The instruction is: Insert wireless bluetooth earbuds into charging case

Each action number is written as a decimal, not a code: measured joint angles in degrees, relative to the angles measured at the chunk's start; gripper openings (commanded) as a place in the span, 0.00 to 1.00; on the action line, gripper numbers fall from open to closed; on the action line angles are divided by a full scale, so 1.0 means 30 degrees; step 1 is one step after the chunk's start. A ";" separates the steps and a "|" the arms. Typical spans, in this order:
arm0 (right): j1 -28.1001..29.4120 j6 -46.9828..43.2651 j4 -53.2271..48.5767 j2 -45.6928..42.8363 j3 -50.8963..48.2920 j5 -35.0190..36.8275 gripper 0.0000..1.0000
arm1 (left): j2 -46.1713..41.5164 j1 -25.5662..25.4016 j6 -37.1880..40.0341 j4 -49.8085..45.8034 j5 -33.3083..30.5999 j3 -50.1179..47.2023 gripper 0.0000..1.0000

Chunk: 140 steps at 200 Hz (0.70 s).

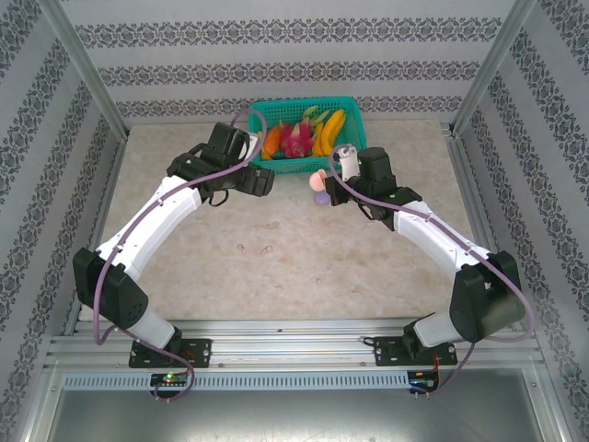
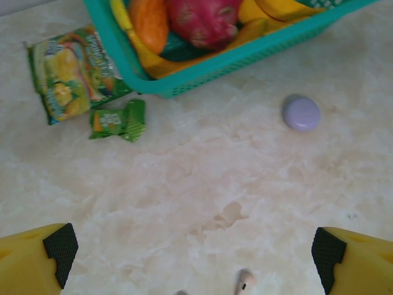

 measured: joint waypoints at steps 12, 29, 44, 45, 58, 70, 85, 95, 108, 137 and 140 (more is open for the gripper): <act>0.0036 -0.0510 -0.0007 0.0000 0.0007 0.0364 0.00 | 0.0211 0.0000 0.0481 0.0000 0.0699 0.0015 1.00; 0.0117 -0.1173 0.0000 0.0000 0.0007 0.0794 0.00 | 0.0685 0.0000 0.1064 0.0000 0.1639 0.0022 1.00; 0.0211 -0.1741 0.0029 0.0000 0.0000 0.1129 0.00 | 0.1100 0.0000 0.1494 0.0000 0.2273 0.0022 1.00; 0.0211 -0.1807 0.0044 0.0000 0.0000 0.1166 0.00 | 0.1129 0.0000 0.1523 0.0000 0.2339 0.0022 1.00; 0.0248 -0.2222 0.0153 0.0000 -0.0022 0.1428 0.00 | 0.1384 0.0000 0.1865 0.0007 0.2907 0.0022 1.00; 0.0248 -0.2565 0.0459 -0.0007 -0.0124 0.1690 0.00 | 0.1494 0.0000 0.2164 0.0007 0.3512 0.0022 1.00; 0.0270 -0.2951 0.0874 -0.0036 -0.0437 0.1989 0.00 | 0.1537 0.0000 0.2463 0.0015 0.4233 0.0022 1.00; 0.0335 -0.3155 0.1071 -0.0131 -0.0721 0.2237 0.00 | 0.1610 0.0000 0.2681 0.0000 0.4801 0.0036 1.00; 0.0503 -0.3497 0.1239 -0.0328 -0.1129 0.2543 0.00 | 0.1909 0.0000 0.3038 -0.0058 0.5770 0.0211 1.00; 0.1282 -0.4364 0.1537 -0.0911 -0.1800 0.3417 0.00 | 0.2980 0.0000 0.3861 -0.0721 0.8408 0.0896 1.00; 0.1399 -0.4415 0.1581 -0.0984 -0.1851 0.3519 0.00 | 0.3082 -0.0007 0.3942 -0.0816 0.8706 0.0925 1.00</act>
